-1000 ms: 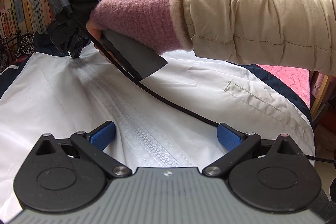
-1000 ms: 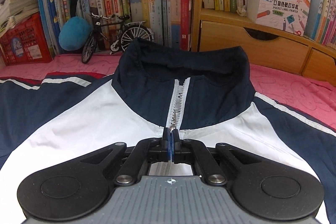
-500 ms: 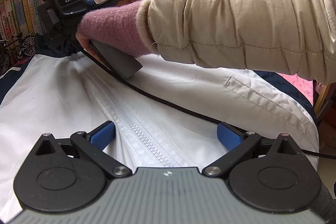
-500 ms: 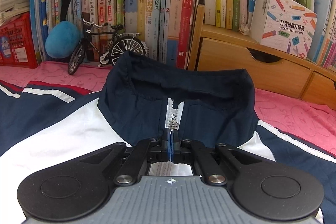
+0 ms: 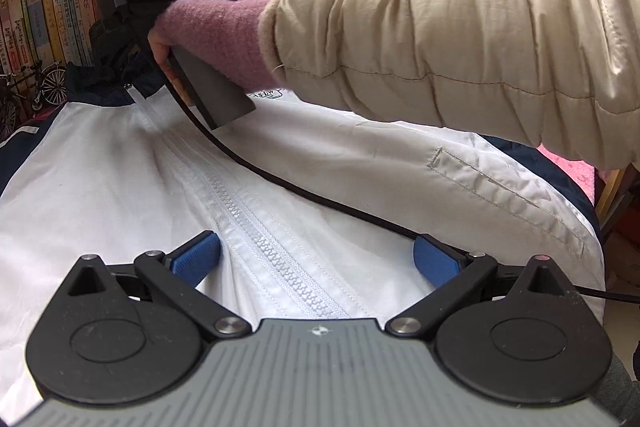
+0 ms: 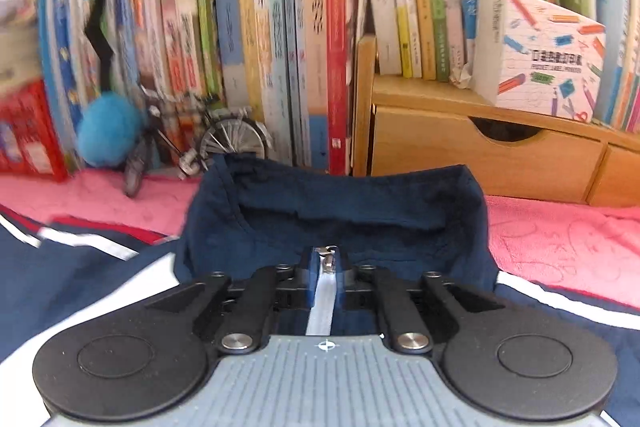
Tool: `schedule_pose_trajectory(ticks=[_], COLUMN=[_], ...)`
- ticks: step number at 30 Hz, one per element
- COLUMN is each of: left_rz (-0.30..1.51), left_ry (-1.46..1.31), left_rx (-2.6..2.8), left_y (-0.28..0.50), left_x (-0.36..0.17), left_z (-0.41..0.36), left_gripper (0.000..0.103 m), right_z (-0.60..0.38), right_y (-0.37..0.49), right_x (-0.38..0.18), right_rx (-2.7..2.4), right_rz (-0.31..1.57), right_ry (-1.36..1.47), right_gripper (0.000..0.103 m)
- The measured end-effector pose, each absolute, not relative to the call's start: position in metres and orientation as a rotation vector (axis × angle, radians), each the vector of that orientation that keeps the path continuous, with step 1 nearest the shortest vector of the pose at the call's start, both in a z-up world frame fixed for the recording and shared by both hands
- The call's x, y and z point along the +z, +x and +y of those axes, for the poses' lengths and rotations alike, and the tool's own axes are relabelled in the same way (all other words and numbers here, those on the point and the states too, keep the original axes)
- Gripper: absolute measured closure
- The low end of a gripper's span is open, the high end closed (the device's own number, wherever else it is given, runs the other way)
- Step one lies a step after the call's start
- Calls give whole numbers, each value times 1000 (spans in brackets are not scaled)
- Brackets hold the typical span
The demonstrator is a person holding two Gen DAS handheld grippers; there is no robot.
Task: Fold clothes
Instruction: 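Release the zipper and lift the right gripper away from the collar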
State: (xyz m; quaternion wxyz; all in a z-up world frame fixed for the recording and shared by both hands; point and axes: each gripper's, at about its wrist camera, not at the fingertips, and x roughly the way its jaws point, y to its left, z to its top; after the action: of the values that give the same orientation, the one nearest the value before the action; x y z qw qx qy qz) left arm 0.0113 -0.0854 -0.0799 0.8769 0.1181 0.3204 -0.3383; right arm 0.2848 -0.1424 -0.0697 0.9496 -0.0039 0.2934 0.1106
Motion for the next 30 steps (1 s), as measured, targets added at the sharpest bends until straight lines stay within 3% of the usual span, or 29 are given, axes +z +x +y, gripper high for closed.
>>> schedule_pose_trajectory(ticks=[2, 13, 15, 23, 24, 30], left_rz=[668, 668, 668, 716, 723, 723], left_ry=[245, 224, 202, 144, 110, -43], left_rx=[-706, -713, -719, -631, -617, -425], left_y=[11, 14, 16, 3, 0, -3], left_x=[-80, -80, -80, -70, -67, -46], left_z=[-83, -77, -74, -51, -41, 18], left_gripper=[0, 0, 0, 0, 0, 0], right_z=[-153, -219, -229, -313, -332, -367], right_y=[270, 164, 146, 120, 115, 45], right_x=[-60, -48, -51, -86, -83, -52], right_rx=[228, 232, 257, -53, -131, -220], right_rz=[583, 607, 622, 738, 731, 599], right_ry=[-23, -57, -38, -64, -33, -28], right_gripper=[58, 41, 32, 29, 24, 24])
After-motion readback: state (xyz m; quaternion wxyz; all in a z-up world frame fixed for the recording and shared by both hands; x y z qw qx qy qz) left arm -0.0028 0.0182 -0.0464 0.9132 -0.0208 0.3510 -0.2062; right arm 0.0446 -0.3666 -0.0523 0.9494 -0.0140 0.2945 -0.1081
